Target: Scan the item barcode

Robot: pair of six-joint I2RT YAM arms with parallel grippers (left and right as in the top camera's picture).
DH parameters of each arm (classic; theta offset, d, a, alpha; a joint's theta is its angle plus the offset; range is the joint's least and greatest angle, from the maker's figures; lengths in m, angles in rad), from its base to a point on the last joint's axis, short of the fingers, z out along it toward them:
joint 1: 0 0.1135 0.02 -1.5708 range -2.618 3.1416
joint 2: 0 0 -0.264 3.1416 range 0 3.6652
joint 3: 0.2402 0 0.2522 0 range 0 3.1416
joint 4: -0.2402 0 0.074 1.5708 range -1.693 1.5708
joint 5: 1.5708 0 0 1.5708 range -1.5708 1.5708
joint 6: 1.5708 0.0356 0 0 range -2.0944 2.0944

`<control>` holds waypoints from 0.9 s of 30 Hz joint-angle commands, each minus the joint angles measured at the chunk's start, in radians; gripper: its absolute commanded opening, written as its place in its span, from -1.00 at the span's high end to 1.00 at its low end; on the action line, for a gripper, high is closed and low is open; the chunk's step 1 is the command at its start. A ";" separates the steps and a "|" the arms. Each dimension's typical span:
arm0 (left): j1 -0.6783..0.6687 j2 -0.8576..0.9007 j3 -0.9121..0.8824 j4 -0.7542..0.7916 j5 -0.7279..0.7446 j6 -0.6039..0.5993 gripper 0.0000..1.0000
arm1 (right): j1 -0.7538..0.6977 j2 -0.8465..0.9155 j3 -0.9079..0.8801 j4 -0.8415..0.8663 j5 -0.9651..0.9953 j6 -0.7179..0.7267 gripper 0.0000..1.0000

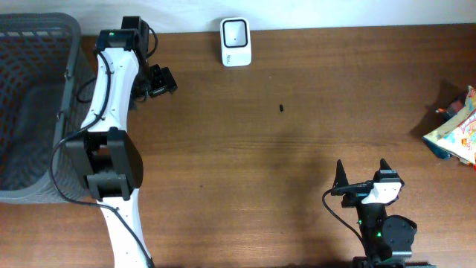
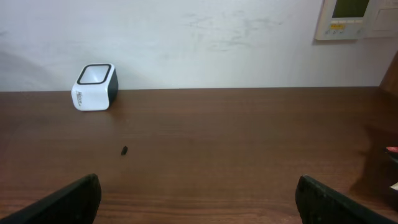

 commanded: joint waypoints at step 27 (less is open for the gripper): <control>-0.016 -0.193 0.006 -0.043 -0.014 -0.005 -0.98 | 0.009 -0.009 -0.006 -0.004 0.010 0.000 -0.97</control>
